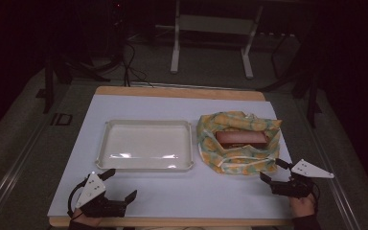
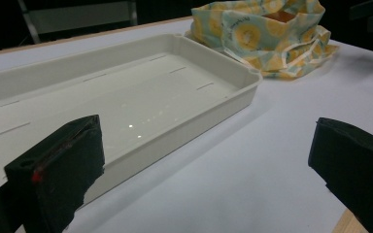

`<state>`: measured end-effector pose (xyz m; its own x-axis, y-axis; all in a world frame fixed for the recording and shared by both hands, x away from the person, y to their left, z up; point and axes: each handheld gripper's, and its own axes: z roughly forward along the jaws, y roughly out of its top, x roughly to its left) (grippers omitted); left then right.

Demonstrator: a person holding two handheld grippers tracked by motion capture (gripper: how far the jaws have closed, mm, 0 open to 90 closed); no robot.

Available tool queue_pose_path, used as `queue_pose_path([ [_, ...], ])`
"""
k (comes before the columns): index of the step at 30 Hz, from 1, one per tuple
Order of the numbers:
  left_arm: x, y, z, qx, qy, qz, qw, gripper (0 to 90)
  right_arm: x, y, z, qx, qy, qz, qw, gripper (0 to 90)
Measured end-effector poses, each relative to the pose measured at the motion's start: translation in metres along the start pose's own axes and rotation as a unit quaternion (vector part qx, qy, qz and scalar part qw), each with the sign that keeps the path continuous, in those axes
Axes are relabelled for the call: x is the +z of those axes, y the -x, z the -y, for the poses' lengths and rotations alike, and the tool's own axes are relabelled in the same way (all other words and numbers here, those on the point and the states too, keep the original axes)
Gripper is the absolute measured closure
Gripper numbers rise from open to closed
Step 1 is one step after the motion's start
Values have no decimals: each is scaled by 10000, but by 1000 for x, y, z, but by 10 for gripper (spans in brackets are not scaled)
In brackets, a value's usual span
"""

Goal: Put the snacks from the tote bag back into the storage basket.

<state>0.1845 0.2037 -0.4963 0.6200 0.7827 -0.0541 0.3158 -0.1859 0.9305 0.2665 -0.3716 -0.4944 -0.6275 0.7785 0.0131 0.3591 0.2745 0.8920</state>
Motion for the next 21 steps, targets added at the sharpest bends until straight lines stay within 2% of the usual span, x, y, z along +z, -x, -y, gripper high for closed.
queue_pose_path([
  [2,1,-1,1,-59,18,17,10000,0,0,0,0,-47,14,-2,10000,132],
  [4,2,-2,2,-86,19,39,10000,0,1,2,-2,-114,-164,-86,9998,132],
  [6,2,-1,2,-23,39,92,9999,0,0,2,-4,-188,-258,-148,9994,128],
  [8,1,0,1,12,74,124,9999,0,-2,4,-6,-134,-313,-370,9987,121],
  [11,1,0,1,16,90,180,9998,0,-3,6,-10,-120,-489,-358,9981,121],
  [13,1,1,1,36,77,262,9996,0,-3,7,-11,-152,-642,-236,9975,124],
  [15,1,1,2,81,45,404,9991,0,-5,10,-11,-209,-691,-456,9963,123],
  [16,1,2,2,130,15,455,9989,0,-7,10,-12,-280,-710,-456,9960,123],
  [21,3,6,2,277,-41,591,9979,0,-7,12,-13,-441,-1001,-764,9911,112],
])
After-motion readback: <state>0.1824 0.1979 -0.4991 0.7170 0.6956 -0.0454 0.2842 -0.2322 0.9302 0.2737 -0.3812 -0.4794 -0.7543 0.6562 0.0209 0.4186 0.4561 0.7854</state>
